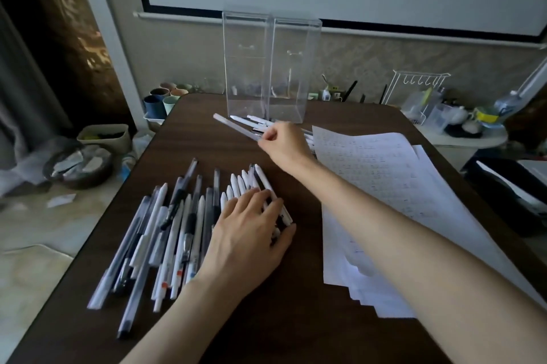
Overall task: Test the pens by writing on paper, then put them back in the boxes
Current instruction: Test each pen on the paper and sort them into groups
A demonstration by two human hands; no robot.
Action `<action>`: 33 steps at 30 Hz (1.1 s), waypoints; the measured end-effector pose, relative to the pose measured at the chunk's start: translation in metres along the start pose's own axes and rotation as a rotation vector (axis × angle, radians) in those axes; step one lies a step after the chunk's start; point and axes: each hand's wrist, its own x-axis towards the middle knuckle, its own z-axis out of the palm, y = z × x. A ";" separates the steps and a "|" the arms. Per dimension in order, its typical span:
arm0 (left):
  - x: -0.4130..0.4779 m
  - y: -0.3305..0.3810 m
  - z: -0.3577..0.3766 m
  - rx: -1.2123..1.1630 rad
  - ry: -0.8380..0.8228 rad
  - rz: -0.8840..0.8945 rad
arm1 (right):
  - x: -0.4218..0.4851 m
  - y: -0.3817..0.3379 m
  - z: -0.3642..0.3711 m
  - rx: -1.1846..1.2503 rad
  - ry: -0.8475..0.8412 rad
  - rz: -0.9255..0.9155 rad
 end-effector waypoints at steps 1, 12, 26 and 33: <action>0.000 0.001 -0.001 -0.002 0.017 0.004 | -0.012 0.004 -0.013 0.051 0.005 -0.017; 0.008 0.023 -0.009 -0.051 0.223 0.147 | -0.161 0.069 -0.141 0.522 -0.256 0.055; 0.018 0.079 0.014 -0.450 -0.051 0.377 | -0.182 0.090 -0.129 0.858 -0.270 -0.017; 0.017 0.076 0.009 -0.485 -0.052 0.336 | -0.179 0.096 -0.126 0.902 -0.307 -0.056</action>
